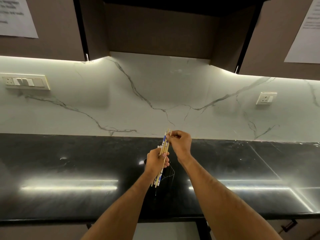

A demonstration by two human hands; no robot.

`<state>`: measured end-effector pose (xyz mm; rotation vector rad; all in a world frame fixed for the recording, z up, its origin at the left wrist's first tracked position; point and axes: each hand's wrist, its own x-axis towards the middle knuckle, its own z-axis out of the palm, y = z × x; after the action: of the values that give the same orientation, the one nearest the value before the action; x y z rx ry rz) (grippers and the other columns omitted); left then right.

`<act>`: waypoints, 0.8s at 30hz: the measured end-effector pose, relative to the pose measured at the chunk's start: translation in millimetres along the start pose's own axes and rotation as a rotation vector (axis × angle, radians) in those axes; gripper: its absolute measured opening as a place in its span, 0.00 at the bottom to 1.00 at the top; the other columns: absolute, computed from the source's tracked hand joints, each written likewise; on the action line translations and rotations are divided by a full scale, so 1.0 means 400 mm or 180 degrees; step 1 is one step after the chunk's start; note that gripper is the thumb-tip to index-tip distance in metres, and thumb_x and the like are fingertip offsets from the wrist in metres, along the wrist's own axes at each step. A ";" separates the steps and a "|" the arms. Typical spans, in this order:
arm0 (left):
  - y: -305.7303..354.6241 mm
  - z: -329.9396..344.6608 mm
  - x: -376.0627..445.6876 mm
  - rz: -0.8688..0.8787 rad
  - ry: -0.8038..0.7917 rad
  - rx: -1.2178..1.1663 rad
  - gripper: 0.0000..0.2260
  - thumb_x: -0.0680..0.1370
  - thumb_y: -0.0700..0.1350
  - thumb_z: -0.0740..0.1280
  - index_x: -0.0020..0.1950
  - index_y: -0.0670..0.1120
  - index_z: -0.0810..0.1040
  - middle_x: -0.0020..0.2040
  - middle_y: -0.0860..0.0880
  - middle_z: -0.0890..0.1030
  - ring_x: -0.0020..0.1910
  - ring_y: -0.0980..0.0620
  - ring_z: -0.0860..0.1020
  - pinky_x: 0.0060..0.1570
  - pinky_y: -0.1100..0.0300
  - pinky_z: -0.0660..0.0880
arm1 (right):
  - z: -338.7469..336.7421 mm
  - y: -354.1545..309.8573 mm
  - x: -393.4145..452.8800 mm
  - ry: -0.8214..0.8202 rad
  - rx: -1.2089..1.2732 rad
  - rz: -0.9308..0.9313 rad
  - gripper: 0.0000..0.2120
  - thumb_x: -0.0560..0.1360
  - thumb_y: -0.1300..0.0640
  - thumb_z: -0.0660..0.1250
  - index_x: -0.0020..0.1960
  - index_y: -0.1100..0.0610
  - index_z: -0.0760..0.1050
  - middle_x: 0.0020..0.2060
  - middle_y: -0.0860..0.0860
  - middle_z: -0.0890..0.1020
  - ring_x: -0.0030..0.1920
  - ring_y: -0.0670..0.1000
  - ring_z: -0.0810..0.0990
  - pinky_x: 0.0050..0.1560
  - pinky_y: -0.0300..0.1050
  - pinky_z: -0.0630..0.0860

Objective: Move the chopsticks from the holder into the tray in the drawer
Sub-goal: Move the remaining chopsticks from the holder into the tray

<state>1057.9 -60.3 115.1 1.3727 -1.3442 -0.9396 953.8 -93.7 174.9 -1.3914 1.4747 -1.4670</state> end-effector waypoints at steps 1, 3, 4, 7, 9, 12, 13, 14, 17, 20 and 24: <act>-0.001 -0.001 -0.003 0.0005 -0.0006 0.0019 0.08 0.84 0.40 0.61 0.54 0.42 0.80 0.41 0.43 0.85 0.37 0.52 0.83 0.41 0.61 0.83 | -0.001 0.000 -0.001 -0.0034 0.0010 0.0029 0.04 0.74 0.65 0.73 0.42 0.58 0.84 0.37 0.54 0.85 0.41 0.54 0.86 0.48 0.52 0.85; -0.003 -0.003 -0.009 0.0021 -0.0056 0.0015 0.08 0.84 0.39 0.61 0.54 0.42 0.80 0.42 0.42 0.84 0.36 0.53 0.83 0.41 0.61 0.83 | -0.001 0.001 -0.002 -0.0122 -0.0012 0.0063 0.06 0.76 0.66 0.71 0.42 0.61 0.83 0.38 0.58 0.84 0.42 0.58 0.85 0.47 0.53 0.85; -0.002 -0.005 -0.013 0.0024 -0.0086 0.0000 0.08 0.84 0.39 0.61 0.54 0.42 0.80 0.42 0.42 0.84 0.36 0.53 0.82 0.41 0.61 0.82 | -0.001 0.002 -0.002 -0.0170 -0.0028 0.0072 0.06 0.77 0.66 0.70 0.42 0.61 0.83 0.39 0.59 0.84 0.43 0.60 0.85 0.48 0.53 0.85; 0.000 -0.011 -0.021 -0.0009 -0.0196 -0.0088 0.08 0.84 0.39 0.60 0.55 0.40 0.79 0.42 0.42 0.83 0.36 0.53 0.82 0.41 0.60 0.82 | 0.004 0.005 -0.002 -0.0229 -0.0096 0.0124 0.08 0.78 0.65 0.69 0.42 0.58 0.84 0.40 0.58 0.85 0.43 0.58 0.85 0.48 0.52 0.85; 0.002 -0.014 -0.025 -0.0066 -0.0349 -0.0179 0.08 0.84 0.38 0.60 0.57 0.39 0.78 0.43 0.42 0.83 0.38 0.51 0.81 0.43 0.58 0.82 | 0.008 0.004 0.001 -0.0128 -0.0145 0.0160 0.08 0.78 0.63 0.69 0.41 0.61 0.83 0.38 0.58 0.85 0.39 0.55 0.85 0.48 0.53 0.85; -0.002 -0.017 -0.031 -0.0165 -0.0534 -0.0111 0.09 0.84 0.38 0.59 0.58 0.39 0.78 0.45 0.42 0.82 0.41 0.49 0.82 0.46 0.56 0.82 | 0.006 -0.010 0.017 0.0116 -0.0068 0.0238 0.10 0.79 0.61 0.69 0.40 0.60 0.82 0.37 0.56 0.86 0.39 0.53 0.86 0.48 0.52 0.85; -0.005 -0.019 -0.033 -0.0234 -0.0570 -0.0116 0.09 0.84 0.38 0.59 0.58 0.39 0.78 0.45 0.42 0.82 0.41 0.49 0.81 0.47 0.56 0.82 | 0.003 -0.021 0.022 0.0196 0.0016 0.0256 0.09 0.79 0.62 0.68 0.41 0.58 0.82 0.37 0.55 0.86 0.38 0.51 0.87 0.47 0.51 0.85; -0.007 -0.021 -0.034 -0.0322 -0.0598 -0.0158 0.09 0.84 0.38 0.59 0.58 0.39 0.78 0.45 0.42 0.81 0.41 0.49 0.81 0.46 0.56 0.81 | -0.002 -0.034 0.029 0.0288 0.0125 0.0249 0.09 0.79 0.62 0.68 0.41 0.55 0.81 0.38 0.54 0.86 0.37 0.50 0.87 0.46 0.50 0.85; -0.018 -0.033 -0.038 -0.0406 -0.0658 -0.0266 0.08 0.84 0.38 0.60 0.57 0.41 0.79 0.44 0.44 0.81 0.40 0.50 0.80 0.42 0.60 0.80 | -0.023 -0.085 0.052 0.0569 0.0431 0.0083 0.11 0.79 0.64 0.67 0.42 0.52 0.80 0.38 0.55 0.86 0.36 0.50 0.87 0.44 0.50 0.86; -0.041 -0.052 -0.038 -0.0446 -0.0543 -0.0350 0.08 0.83 0.37 0.61 0.56 0.42 0.79 0.43 0.45 0.81 0.37 0.52 0.80 0.39 0.61 0.79 | -0.052 -0.146 0.080 0.0836 0.0893 -0.0154 0.06 0.80 0.65 0.66 0.47 0.60 0.81 0.38 0.58 0.85 0.37 0.56 0.87 0.43 0.55 0.86; -0.056 -0.070 -0.024 -0.0884 -0.0117 -0.0932 0.10 0.83 0.35 0.59 0.54 0.41 0.80 0.41 0.43 0.82 0.36 0.51 0.81 0.40 0.58 0.81 | -0.087 -0.224 0.092 0.1009 0.1297 -0.1096 0.04 0.81 0.66 0.65 0.49 0.64 0.78 0.40 0.62 0.83 0.41 0.61 0.85 0.45 0.51 0.85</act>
<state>1089.6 -49.0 99.2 1.3372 -1.0081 -1.2975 933.6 -102.3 275.5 -1.2358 1.0514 -2.1469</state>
